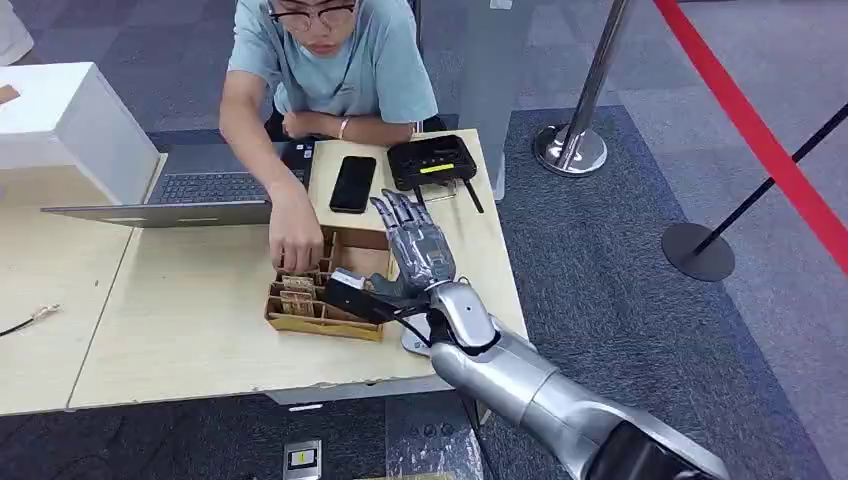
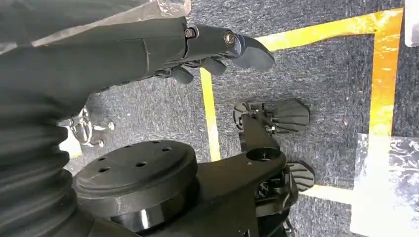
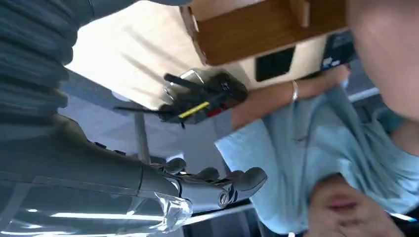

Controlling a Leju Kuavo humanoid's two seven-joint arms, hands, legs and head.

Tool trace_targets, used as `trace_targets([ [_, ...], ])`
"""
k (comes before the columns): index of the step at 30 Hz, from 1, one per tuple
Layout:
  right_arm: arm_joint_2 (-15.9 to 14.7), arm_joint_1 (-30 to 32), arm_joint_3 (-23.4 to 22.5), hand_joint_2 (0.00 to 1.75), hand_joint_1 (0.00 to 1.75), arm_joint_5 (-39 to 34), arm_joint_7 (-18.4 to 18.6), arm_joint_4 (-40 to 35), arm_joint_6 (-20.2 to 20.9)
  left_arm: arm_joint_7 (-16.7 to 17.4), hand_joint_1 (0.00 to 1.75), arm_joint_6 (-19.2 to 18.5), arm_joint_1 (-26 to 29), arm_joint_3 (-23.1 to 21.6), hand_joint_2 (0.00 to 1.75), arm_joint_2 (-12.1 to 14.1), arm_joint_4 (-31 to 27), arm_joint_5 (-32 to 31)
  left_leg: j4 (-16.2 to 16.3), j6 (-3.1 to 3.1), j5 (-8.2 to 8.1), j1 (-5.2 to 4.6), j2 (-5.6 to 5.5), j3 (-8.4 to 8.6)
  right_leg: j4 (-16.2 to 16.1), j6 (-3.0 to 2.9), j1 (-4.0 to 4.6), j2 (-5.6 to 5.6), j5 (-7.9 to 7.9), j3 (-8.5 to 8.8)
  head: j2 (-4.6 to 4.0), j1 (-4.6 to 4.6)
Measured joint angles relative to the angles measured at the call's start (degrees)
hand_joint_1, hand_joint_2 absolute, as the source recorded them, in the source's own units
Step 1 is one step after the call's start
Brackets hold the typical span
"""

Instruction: Pass the card to the sensor for recognition and then transmit it.

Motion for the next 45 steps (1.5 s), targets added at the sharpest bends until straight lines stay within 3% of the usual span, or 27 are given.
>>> trace_targets([
  [1,-0.1,-0.1,0.0,1.75,0.23,0.3,0.2,-0.9,0.3,-0.1,0.00,0.0,0.0,0.0,1.75,0.0,0.0,0.0,0.0,0.00,0.00,0.00,0.00,0.01,0.0,0.00,0.00,0.00,0.00,0.00,0.00,0.00],
  [2,-0.2,-0.2,0.1,1.75,0.23,0.4,0.3,-1.8,1.0,-0.1,0.00,-0.1,0.0,0.0,1.75,0.0,0.0,0.0,0.0,0.00,0.00,0.00,0.00,0.00,0.0,0.00,0.00,0.00,0.00,0.00,0.00,0.00],
  [3,-0.2,-0.3,0.2,1.75,0.42,0.3,0.3,-2.4,1.6,-0.2,0.00,-0.1,0.0,0.0,1.75,-0.1,0.0,0.1,0.0,0.00,0.00,0.01,0.00,0.00,0.0,0.00,0.00,0.00,0.00,0.00,0.00,0.00],
  [4,-0.2,-0.3,0.3,1.75,1.01,0.0,0.2,-3.3,2.7,-0.2,0.00,-0.2,0.1,-0.1,1.75,-0.1,0.0,0.1,0.0,0.00,0.00,0.01,-0.01,0.00,0.0,0.00,0.00,0.00,0.00,0.00,0.00,0.00],
  [5,-0.1,-0.3,0.4,1.75,0.99,-0.2,0.2,-4.0,3.4,-0.3,0.00,-0.2,0.1,-0.1,1.75,-0.1,0.0,0.1,0.0,0.00,0.00,0.01,-0.01,0.00,0.0,0.00,0.00,0.00,0.00,0.00,0.00,0.00],
  [7,0.2,-0.3,0.7,1.75,0.79,-0.7,0.0,-5.0,4.7,-0.3,0.00,-0.2,0.1,-0.1,1.75,-0.1,0.0,0.1,0.0,0.00,0.00,0.01,-0.01,-0.01,0.0,0.00,0.01,0.00,0.00,0.00,0.00,0.00],
  [9,0.7,-0.3,1.0,1.75,0.82,-1.8,-0.5,-5.6,5.4,-0.3,0.00,-0.2,0.1,-0.1,1.75,-0.2,0.0,0.1,0.0,0.00,0.00,0.02,-0.01,-0.01,0.0,0.00,0.01,0.00,-0.01,0.00,0.00,0.00],
  [11,1.4,-0.2,1.2,1.75,1.26,-3.0,-1.0,-5.5,5.5,-0.4,0.00,-0.2,0.0,-0.1,1.75,-0.2,0.0,0.1,0.0,0.00,0.00,0.02,0.00,-0.01,0.0,0.00,0.01,0.00,-0.01,0.00,0.00,0.00],
  [12,1.6,-0.2,1.4,1.75,1.29,-3.3,-1.4,-5.5,5.5,-0.4,0.00,-0.2,0.0,-0.1,1.75,-0.2,0.0,0.1,0.0,0.00,0.00,0.02,0.00,0.00,0.0,0.00,0.01,0.00,-0.01,0.00,0.00,0.00],
  [16,2.7,0.0,2.1,1.75,1.19,-6.1,-2.9,-4.4,5.1,-0.4,0.00,-0.1,-0.1,-0.1,1.75,-0.3,0.0,0.1,0.0,0.00,0.00,0.01,-0.01,0.00,0.0,0.00,0.01,0.00,0.00,0.01,0.00,-0.02],
  [24,4.1,0.7,3.3,1.75,1.19,-7.6,-3.4,-1.3,5.1,-0.2,0.00,-0.1,-0.1,-0.1,1.75,-0.4,0.0,0.2,0.0,0.00,0.00,0.01,-0.01,0.00,0.0,0.00,0.01,0.00,0.00,0.01,0.00,0.00],
  [25,4.2,0.7,3.4,1.75,0.99,-7.6,-3.4,-1.0,5.0,-0.2,0.00,-0.1,-0.1,-0.1,1.75,-0.4,0.0,0.2,0.0,0.00,0.00,0.01,-0.01,0.00,0.0,0.00,0.01,0.00,0.00,0.01,0.00,0.00],
  [27,4.3,0.7,3.6,1.75,1.03,-7.7,-3.4,-0.5,5.1,-0.2,0.00,-0.1,-0.1,-0.1,1.75,-0.5,0.0,0.2,0.0,0.00,0.00,0.01,-0.01,-0.01,0.0,0.00,0.01,0.00,0.00,0.01,0.00,0.00],
  [33,4.5,1.5,4.1,1.75,0.40,-9.2,-3.5,1.6,5.3,0.1,0.00,0.2,0.2,-0.1,1.75,-0.5,0.0,0.3,0.0,0.00,0.00,0.01,-0.01,-0.01,0.0,0.00,0.01,0.00,0.00,0.01,0.00,0.00],
  [37,4.5,1.7,4.2,1.75,0.23,-9.6,-3.5,3.5,4.9,0.1,0.00,0.3,0.3,-0.1,1.75,-0.5,0.0,0.2,0.0,0.00,0.00,0.01,-0.01,-0.01,0.0,0.00,0.01,0.00,0.00,0.01,0.00,0.00],
  [45,3.5,1.2,3.9,1.75,0.21,-9.4,-1.6,5.1,4.5,0.7,0.00,0.5,0.2,-0.1,1.75,-0.5,0.0,-0.2,0.0,0.00,0.00,0.01,0.00,0.02,0.0,0.00,0.01,0.00,0.00,0.01,0.00,0.00],
])
